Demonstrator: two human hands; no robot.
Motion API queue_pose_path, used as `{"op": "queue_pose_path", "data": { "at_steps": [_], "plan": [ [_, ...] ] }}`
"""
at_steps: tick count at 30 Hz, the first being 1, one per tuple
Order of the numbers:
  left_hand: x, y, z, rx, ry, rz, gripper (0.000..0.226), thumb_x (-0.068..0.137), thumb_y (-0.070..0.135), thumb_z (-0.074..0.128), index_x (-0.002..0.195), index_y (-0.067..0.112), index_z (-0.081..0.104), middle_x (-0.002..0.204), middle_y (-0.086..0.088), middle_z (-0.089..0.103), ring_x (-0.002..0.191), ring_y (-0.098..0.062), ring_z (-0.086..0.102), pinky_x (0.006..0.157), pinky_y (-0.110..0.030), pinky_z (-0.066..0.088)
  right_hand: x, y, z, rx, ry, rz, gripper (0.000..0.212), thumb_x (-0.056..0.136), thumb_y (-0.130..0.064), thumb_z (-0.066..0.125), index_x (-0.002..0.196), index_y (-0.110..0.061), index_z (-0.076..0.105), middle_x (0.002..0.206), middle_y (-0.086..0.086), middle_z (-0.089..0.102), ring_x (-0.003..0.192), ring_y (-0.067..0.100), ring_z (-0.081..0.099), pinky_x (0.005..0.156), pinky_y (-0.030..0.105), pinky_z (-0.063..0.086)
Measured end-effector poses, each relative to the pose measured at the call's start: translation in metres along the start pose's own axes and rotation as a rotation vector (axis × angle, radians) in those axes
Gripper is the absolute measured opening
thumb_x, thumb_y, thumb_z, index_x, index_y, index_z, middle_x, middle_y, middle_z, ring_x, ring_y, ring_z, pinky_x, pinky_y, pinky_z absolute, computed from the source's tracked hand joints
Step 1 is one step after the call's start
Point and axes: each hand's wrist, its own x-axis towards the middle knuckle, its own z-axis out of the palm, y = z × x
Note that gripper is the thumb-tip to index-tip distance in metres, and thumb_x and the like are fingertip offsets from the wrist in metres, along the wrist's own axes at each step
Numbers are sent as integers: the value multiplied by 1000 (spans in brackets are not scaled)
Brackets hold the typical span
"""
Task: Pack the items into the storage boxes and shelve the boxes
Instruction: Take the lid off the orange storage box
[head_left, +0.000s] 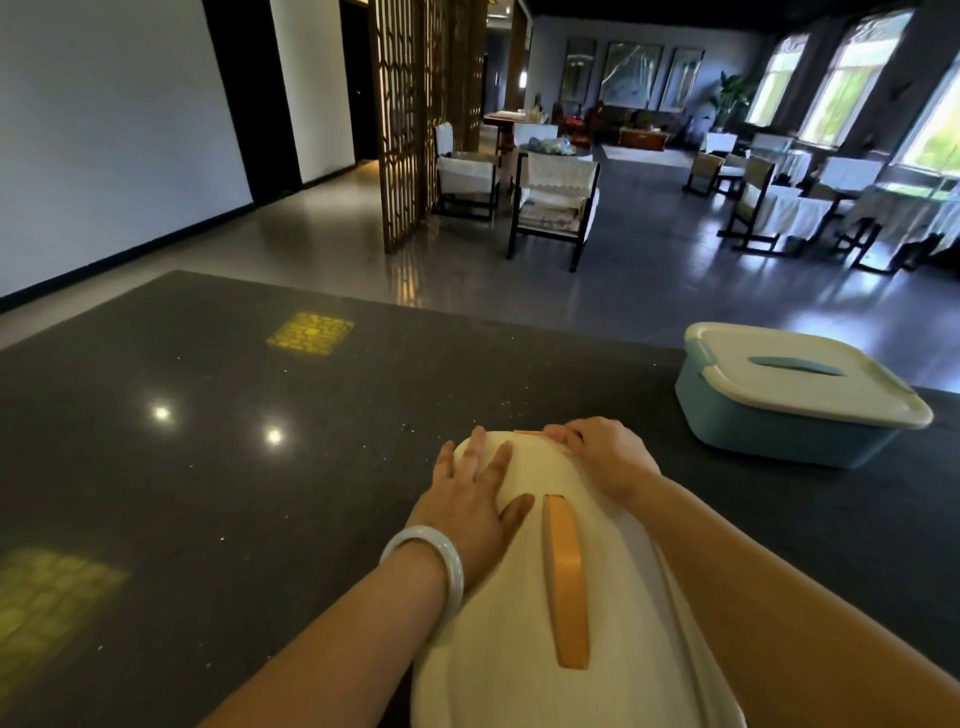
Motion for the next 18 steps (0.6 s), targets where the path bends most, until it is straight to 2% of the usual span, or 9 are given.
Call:
{"op": "queue_pose_path", "data": {
  "at_steps": [2, 4, 6, 8, 10, 12, 14, 18],
  "plan": [
    [1, 0, 1, 15, 0, 1, 70, 91, 69, 18, 149, 40, -9, 158, 9, -21, 145, -31, -15, 116, -51, 14, 2, -4, 0, -10, 9, 68, 38, 94, -55, 42, 92, -24, 64, 87, -2, 65, 82, 14, 62, 71, 29, 45],
    [2, 0, 1, 31, 6, 6, 71, 91, 69, 17, 149, 39, -9, 158, 9, -20, 145, -32, -14, 116, -51, 14, 3, -6, 1, -114, 15, 54, 39, 95, -55, 39, 93, -24, 62, 87, -2, 63, 77, 11, 60, 64, 26, 41],
    [4, -2, 2, 24, 9, 7, 72, 90, 70, 16, 150, 39, -8, 158, 9, -20, 146, -32, -14, 116, -51, 14, 1, -5, 2, -149, 8, 21, 38, 95, -57, 37, 101, -28, 61, 98, -1, 65, 85, 11, 59, 73, 29, 43],
    [5, -2, 4, 16, 6, 12, 73, 89, 72, 15, 150, 39, -8, 158, 10, -20, 146, -31, -14, 116, -50, 15, -2, 0, 2, -181, 17, -30, 43, 95, -57, 37, 122, -31, 56, 121, 0, 60, 108, 16, 54, 95, 38, 41],
    [5, -3, 4, 2, 9, 10, 73, 88, 73, 16, 149, 41, -7, 158, 12, -21, 146, -30, -15, 116, -51, 16, -8, 5, 4, -251, 68, -100, 52, 96, -54, 39, 140, -29, 41, 145, -1, 43, 135, 19, 34, 113, 46, 25],
    [5, -4, 4, -9, 17, 6, 72, 89, 72, 18, 149, 42, -7, 157, 14, -20, 146, -28, -15, 115, -51, 18, -21, 9, 7, -261, 142, -134, 58, 96, -49, 42, 147, -27, 29, 154, -3, 27, 144, 18, 16, 116, 47, 13],
    [5, -4, 4, -6, 26, 10, 71, 90, 71, 20, 149, 42, -6, 158, 14, -20, 146, -27, -14, 115, -50, 20, -41, 20, 9, -219, 210, -127, 64, 95, -46, 47, 149, -26, 22, 157, -3, 20, 145, 18, 11, 116, 45, 10],
    [7, 0, 1, -1, 28, 7, 69, 92, 66, 23, 150, 40, -3, 158, 11, -19, 147, -28, -12, 114, -51, 21, -104, 50, 9, -44, 233, -3, 82, 89, -50, 55, 151, -29, 6, 158, -4, 12, 145, 19, 10, 115, 44, 19]
  ]
}}
